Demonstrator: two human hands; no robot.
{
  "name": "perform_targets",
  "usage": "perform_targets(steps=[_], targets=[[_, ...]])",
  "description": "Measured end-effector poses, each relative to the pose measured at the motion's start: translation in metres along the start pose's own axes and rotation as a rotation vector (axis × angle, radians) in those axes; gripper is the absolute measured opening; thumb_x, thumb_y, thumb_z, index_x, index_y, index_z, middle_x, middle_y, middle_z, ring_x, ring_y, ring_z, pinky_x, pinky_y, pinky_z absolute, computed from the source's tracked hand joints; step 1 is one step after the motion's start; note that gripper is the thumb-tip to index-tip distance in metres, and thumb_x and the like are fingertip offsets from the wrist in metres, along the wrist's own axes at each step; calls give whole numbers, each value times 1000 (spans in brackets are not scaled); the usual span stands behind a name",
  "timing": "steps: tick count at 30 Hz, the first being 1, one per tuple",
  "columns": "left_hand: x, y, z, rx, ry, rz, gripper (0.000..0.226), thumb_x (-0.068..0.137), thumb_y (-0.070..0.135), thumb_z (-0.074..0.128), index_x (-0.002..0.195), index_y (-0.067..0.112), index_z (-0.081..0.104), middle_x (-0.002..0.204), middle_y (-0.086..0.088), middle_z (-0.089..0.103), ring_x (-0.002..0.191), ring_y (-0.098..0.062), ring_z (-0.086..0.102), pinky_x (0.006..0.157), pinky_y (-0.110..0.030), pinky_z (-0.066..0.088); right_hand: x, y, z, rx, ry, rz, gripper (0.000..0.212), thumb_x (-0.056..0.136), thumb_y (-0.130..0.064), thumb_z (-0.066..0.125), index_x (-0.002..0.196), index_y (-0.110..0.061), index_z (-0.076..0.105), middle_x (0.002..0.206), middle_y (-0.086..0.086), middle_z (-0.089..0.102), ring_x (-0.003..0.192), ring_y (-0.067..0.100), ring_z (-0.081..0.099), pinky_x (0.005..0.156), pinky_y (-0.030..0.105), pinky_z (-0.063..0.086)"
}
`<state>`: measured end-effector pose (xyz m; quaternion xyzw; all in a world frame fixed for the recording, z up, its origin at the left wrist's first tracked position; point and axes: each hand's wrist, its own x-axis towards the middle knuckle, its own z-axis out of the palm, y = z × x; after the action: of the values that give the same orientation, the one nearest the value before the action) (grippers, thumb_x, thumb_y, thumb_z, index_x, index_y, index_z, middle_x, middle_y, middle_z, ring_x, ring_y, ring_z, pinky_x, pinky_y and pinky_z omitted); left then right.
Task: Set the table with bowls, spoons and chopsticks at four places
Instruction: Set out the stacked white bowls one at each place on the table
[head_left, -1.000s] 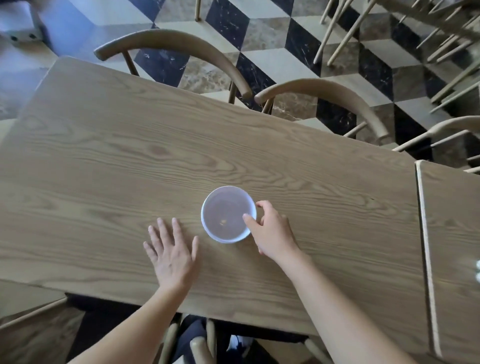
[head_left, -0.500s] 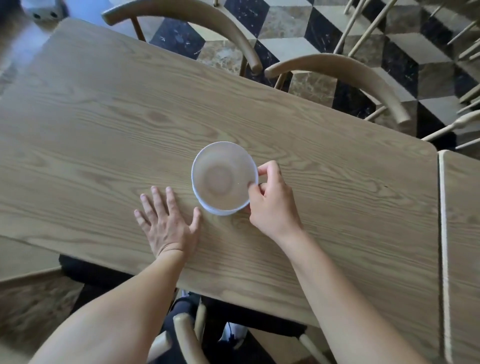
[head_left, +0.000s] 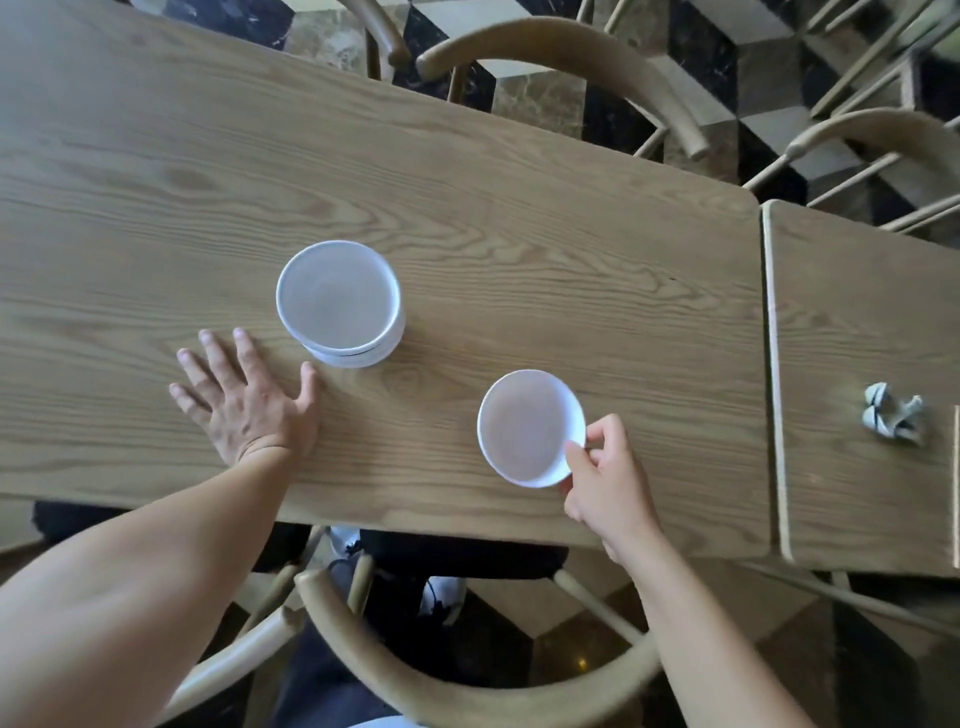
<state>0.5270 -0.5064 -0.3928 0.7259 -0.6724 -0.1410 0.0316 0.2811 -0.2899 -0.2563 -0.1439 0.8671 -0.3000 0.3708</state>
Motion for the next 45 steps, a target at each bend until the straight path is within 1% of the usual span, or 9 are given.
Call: perform_targets(steps=[8,18,23,28,32,35,38,40,45], targets=[[2,-3,7,-3,42,9,88,84,68,40,155,20,20,167,-12,10,153,-34,0,121,-57,-2,-9,39,5,33,20,155,13,97,-15,45,89,-18,35,57,0,44,31,13,35,33,17,24],[4,-3,9,14,54,16,87,85,67,39,155,20,19,167,-12,8,153,-35,0,121,-58,0,3,44,24,58,-35,135,24,97,-13,45,80,-26,35,70,6,50,31,9,35,34,22,29],[3,-3,8,23,50,17,87,86,67,38,156,20,18,167,-11,7,153,-35,0,121,-58,-1,6,46,30,47,-28,129,25,97,-15,46,79,-29,36,60,0,51,30,13,38,35,24,31],[4,-3,8,10,56,17,86,86,68,37,155,21,18,167,-11,8,153,-35,-1,121,-59,0,7,45,24,7,-32,143,24,95,-28,53,76,-23,40,48,-9,46,31,13,39,37,22,28],[3,-3,7,13,43,19,86,86,68,36,155,21,17,167,-12,7,153,-35,-1,121,-59,-1,7,40,12,38,-139,217,17,95,-31,55,86,-17,52,64,1,69,35,18,47,33,18,24],[3,-1,5,10,31,14,86,86,67,36,155,20,16,167,-12,6,153,-35,-2,121,-59,-1,11,33,-1,23,-149,246,13,94,-25,54,91,-14,58,70,0,74,35,19,50,33,17,23],[2,1,2,7,18,8,86,86,68,36,156,21,16,167,-11,5,153,-33,-4,121,-58,-2,19,17,-12,-45,-42,225,14,91,-23,54,87,-10,60,64,-2,72,34,17,43,34,15,23],[0,2,1,10,7,8,87,86,68,36,156,21,16,167,-11,5,153,-33,-4,121,-57,-3,26,-2,-14,15,-5,191,15,89,-21,54,86,-7,59,61,-1,70,34,16,38,35,15,22],[1,5,-5,17,-21,-4,88,85,68,36,156,20,15,167,-12,4,153,-33,-6,121,-56,-6,41,-83,26,117,-161,63,13,90,-26,55,89,-13,58,67,0,73,33,18,44,35,17,22]])
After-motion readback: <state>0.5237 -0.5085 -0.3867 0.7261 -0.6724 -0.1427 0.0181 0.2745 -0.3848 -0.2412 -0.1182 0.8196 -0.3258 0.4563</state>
